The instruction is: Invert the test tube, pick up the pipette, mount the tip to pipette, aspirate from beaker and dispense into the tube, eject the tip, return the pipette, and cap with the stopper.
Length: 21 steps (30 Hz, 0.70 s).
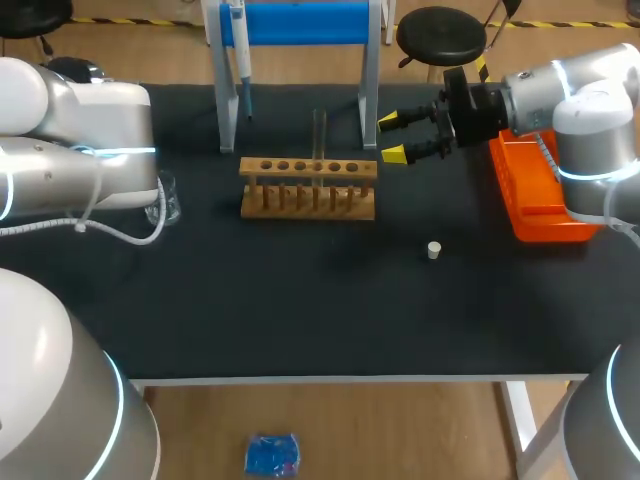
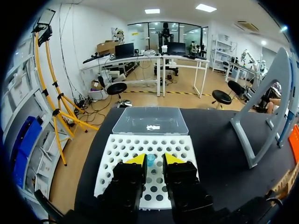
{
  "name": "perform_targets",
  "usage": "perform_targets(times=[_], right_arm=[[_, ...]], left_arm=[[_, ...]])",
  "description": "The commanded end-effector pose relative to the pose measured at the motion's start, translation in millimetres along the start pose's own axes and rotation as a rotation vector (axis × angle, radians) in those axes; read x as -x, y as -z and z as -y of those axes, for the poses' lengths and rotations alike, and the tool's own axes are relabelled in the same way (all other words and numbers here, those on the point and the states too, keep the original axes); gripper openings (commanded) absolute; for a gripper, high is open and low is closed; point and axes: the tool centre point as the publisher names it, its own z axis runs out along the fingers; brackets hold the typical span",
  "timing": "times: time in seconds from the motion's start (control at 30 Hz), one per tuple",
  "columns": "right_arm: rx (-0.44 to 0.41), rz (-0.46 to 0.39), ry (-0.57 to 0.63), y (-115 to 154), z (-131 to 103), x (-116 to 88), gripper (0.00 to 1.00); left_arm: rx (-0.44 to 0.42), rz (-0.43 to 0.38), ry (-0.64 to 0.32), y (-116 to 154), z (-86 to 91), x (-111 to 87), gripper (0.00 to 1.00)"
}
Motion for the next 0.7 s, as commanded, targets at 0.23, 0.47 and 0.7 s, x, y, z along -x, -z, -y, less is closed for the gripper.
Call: perform_targets(times=[0.23, 0.47, 0.7], right_arm=[[-0.001, 0.002, 0.001, 0.0, 0.1, -0.5, 1.00], [-0.001, 0.002, 0.001, 0.0, 0.1, -0.5, 1.00], [-0.001, 0.002, 0.001, 0.0, 0.1, -0.5, 1.00]], left_arm=[[0.005, 0.012, 0.000, -4.0, -0.9, 0.1, 0.00], [0.009, 0.019, 0.002, -2.9, -5.8, 3.4, 0.00], [0.007, 0.037, -0.020, -2.4, -7.5, 2.6, 0.53]])
